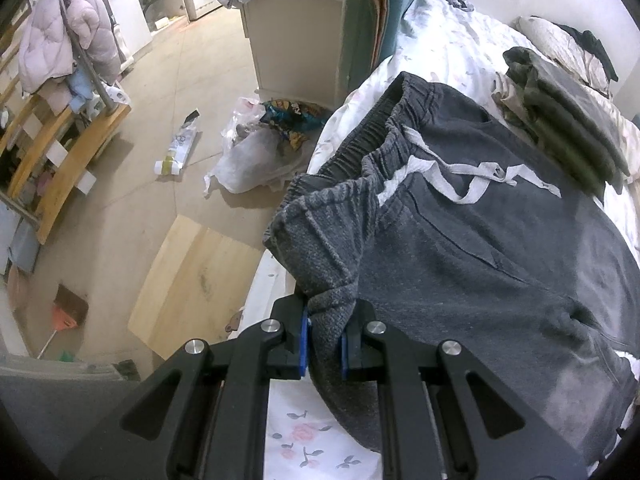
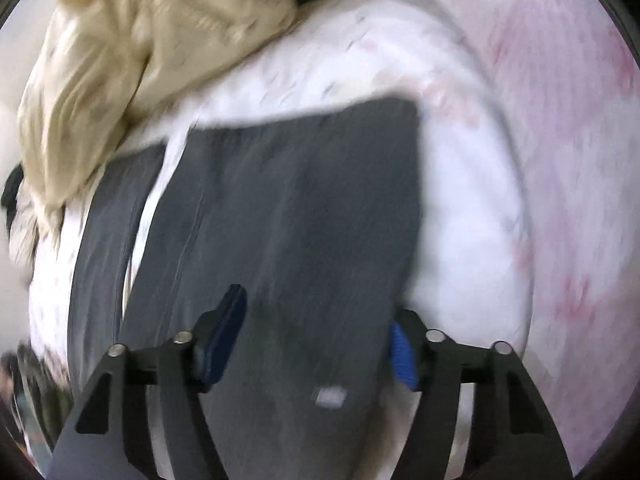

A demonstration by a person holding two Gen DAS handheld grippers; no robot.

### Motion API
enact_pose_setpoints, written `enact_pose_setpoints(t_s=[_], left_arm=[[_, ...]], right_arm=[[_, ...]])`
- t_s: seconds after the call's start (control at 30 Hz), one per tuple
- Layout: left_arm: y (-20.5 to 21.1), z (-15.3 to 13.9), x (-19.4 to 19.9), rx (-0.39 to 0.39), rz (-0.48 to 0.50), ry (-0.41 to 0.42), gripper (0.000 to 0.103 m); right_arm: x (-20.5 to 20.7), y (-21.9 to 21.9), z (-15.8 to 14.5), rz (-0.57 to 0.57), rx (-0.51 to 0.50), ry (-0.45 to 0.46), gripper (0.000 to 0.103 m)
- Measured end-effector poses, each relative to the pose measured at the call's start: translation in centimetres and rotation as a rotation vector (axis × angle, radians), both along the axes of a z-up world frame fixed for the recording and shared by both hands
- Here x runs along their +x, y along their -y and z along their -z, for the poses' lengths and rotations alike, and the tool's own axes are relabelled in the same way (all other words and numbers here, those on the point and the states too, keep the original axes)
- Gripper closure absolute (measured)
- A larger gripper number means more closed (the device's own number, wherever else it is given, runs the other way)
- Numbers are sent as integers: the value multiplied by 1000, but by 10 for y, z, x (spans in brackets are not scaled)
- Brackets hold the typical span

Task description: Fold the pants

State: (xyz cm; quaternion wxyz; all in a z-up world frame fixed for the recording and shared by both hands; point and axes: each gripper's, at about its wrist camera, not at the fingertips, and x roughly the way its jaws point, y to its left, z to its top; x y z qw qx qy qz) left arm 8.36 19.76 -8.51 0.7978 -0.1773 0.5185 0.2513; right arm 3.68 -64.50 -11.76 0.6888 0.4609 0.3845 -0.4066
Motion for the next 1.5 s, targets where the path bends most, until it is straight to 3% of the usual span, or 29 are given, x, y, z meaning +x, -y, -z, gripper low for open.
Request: enact_pose_setpoints(t_s=[0.03,0.07,0.1,0.13,0.27,0.47,0.63,0.8,0.97,1.17,1.33,1.5], left_arm=[[-1,1,0,-4,-2,-5,94],[-1,2,0,-6,-3,-7,94],[-1,3,0,-10,-6,-10,94],[-1,4,0,-11,-7,-11,94],[-1,3,2,-16,0,-4,94],[-15,1,0,-97,-36,18,94],[-21,-12,2,-151,-22,22,94],[-29,-34,18,-195,13,26,94],[-40,-45,41,-268,-26,26,94],[-42,-58,75,-271,-19,36,94],[-45,-62,119,-248,1,33,94],[-41,-54,189,-182,46,-1,94]], right_arm=[[-2,6,-2,19,-9,-10,54],[-2,10,-2,24,-9,-14,81],[-4,14,-3,26,-12,-18,98],[1,11,-7,22,-34,-28,101],[7,-4,-41,-17,-157,5,102],[27,2,-78,-36,-177,63,102],[56,-1,-113,-179,-219,101,102],[81,1,-140,-249,-230,159,102],[116,4,-154,-309,-247,191,102],[166,-2,-172,-409,-300,207,102],[228,-6,-172,-481,-336,160,102],[311,-9,-145,-566,-356,58,102]])
